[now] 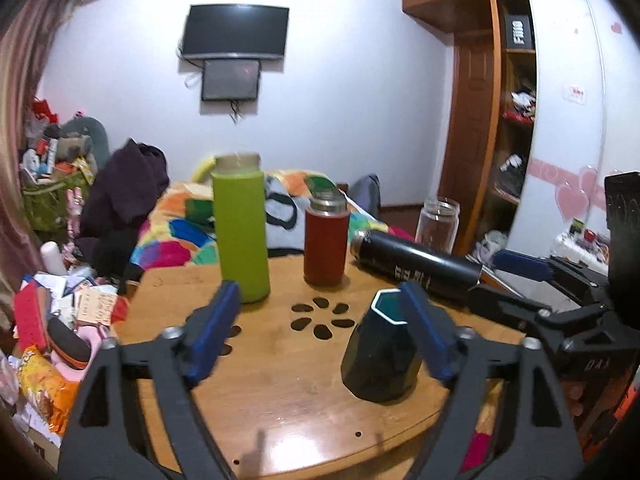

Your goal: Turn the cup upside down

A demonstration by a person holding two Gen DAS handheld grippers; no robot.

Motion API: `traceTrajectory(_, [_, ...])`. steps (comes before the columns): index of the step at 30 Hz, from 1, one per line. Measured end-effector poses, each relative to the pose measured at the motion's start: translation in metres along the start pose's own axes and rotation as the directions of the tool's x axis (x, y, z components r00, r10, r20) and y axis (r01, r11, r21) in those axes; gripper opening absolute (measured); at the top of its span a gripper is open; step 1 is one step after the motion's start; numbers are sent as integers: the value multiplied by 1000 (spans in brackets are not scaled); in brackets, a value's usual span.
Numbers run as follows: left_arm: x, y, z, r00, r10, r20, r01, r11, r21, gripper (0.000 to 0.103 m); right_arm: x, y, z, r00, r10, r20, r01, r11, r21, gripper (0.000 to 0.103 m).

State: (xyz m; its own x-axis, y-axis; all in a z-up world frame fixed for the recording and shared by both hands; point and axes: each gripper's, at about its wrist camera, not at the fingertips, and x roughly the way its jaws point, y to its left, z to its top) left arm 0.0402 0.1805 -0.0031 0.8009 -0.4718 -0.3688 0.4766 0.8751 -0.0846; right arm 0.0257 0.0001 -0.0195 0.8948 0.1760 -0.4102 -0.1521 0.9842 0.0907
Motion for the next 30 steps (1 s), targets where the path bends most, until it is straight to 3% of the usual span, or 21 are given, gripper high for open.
traceTrajectory(3, [-15,-4,1,998,50,46,-50,999,-1,102,-15,0,3,999,-32,33,32,999,10,103])
traceTrajectory(8, [-31,-14,-2,991,110,74,-111,994,10,103,-34,3,4,992,-103,72,101,995,26,103])
traceTrajectory(16, [-38,-17,-10,987,149,63,-148,989,-21,103,-51,2,-4,989,-124,81,121,992,35,103])
traceTrajectory(30, [-45,-28,-15,986,145,77,-146,989,7,103,-59,4,-8,987,-130,97,128,991,26,103])
